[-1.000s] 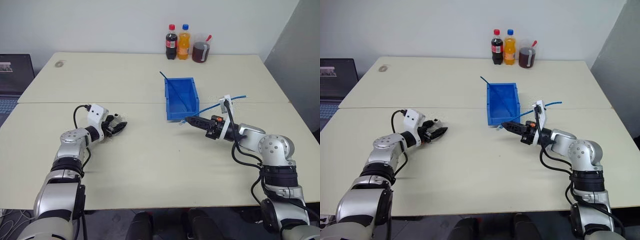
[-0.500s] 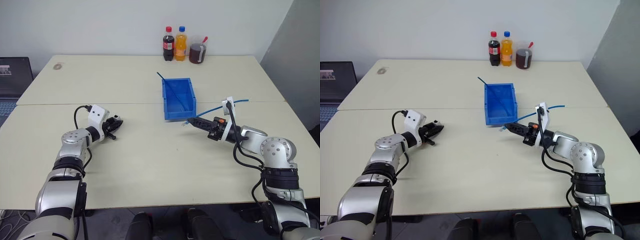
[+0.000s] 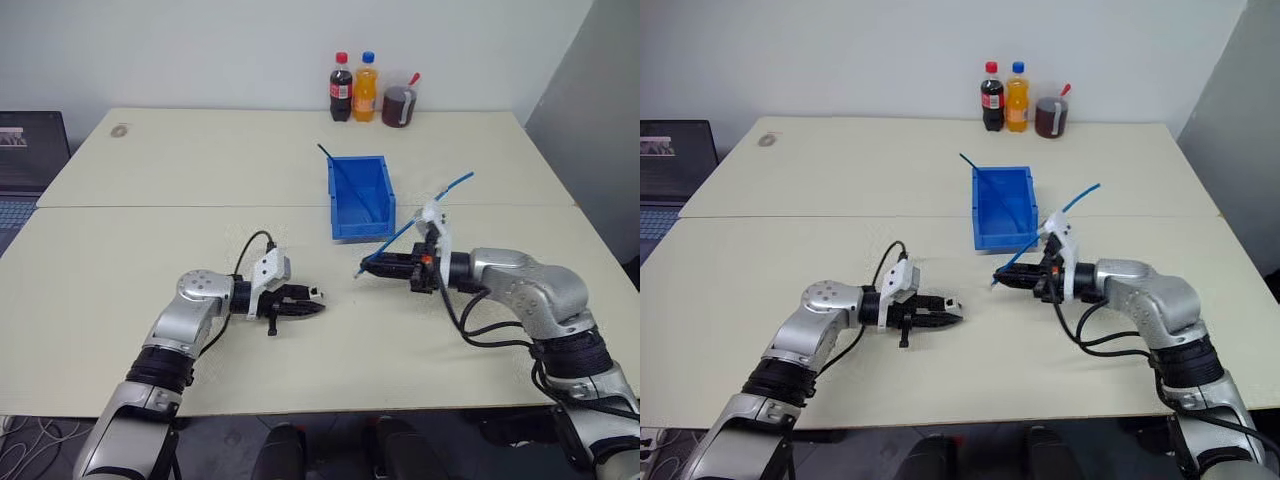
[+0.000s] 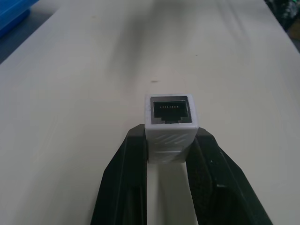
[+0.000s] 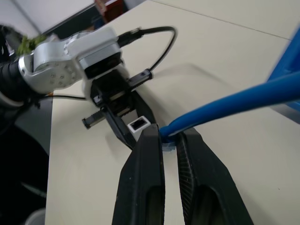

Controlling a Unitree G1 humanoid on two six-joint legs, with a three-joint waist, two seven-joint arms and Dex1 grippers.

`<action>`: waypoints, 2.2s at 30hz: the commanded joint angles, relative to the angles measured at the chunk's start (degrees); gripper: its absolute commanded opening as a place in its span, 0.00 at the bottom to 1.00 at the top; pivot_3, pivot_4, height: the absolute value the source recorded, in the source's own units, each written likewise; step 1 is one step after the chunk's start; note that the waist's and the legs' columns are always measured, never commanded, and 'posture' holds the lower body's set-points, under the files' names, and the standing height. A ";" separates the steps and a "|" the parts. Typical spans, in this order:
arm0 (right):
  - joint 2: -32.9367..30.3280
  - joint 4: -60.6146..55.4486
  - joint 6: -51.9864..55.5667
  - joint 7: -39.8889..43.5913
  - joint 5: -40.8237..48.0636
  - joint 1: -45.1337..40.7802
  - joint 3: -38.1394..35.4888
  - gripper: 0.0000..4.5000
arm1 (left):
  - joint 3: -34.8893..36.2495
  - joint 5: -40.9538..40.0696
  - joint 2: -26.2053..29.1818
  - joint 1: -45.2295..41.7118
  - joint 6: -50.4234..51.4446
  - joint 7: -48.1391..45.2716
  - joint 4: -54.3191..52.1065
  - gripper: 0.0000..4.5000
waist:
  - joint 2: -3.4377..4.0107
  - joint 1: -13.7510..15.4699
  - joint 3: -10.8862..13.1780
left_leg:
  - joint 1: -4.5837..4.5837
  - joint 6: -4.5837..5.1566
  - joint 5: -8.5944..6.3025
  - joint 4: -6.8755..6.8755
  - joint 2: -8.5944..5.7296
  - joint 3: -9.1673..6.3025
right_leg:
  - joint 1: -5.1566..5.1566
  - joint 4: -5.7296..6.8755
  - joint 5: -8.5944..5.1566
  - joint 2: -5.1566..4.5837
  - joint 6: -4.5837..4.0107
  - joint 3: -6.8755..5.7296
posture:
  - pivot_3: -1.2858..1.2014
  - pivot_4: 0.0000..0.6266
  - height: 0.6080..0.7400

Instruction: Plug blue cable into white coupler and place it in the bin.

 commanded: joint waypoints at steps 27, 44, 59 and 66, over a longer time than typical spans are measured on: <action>7.48 12.93 -28.61 8.96 -22.62 0.37 10.00 0.02 | -3.34 6.35 -3.30 -6.37 -11.92 -2.68 14.05 0.18 | 0.00 0.31 -0.02 | 0.35 0.00 0.00 0.08 -0.03 0.00 | 0.38 0.01 0.00 -0.03 0.00 -0.01 | 0.52 0.24 1.00; 10.72 25.65 -33.29 20.84 -28.55 -11.03 15.26 0.02 | -2.96 5.85 -3.50 -5.34 -10.84 -1.47 11.43 0.18 | 0.02 0.17 -0.03 | 0.73 0.00 0.00 0.03 -0.01 0.08 | 0.62 0.08 -0.01 -0.01 -0.01 0.09 | 0.52 0.24 1.00; 13.81 31.69 -33.33 22.53 -31.09 -11.43 14.61 0.02 | -1.69 4.93 -2.49 -3.35 -9.36 0.11 7.45 0.25 | 0.06 0.12 -0.08 | 0.77 0.00 0.00 0.01 0.01 0.13 | 0.62 0.07 -0.01 -0.02 -0.02 0.14 | 0.52 0.24 1.00; 12.70 21.72 -18.86 19.04 -22.98 -10.94 5.29 0.02 | 5.99 -1.67 0.16 0.74 2.39 6.22 -7.54 0.58 | 0.09 -0.09 -0.04 | 0.73 0.00 0.00 0.00 0.06 0.10 | 0.58 0.08 -0.02 0.00 -0.03 0.15 | 0.52 0.24 1.00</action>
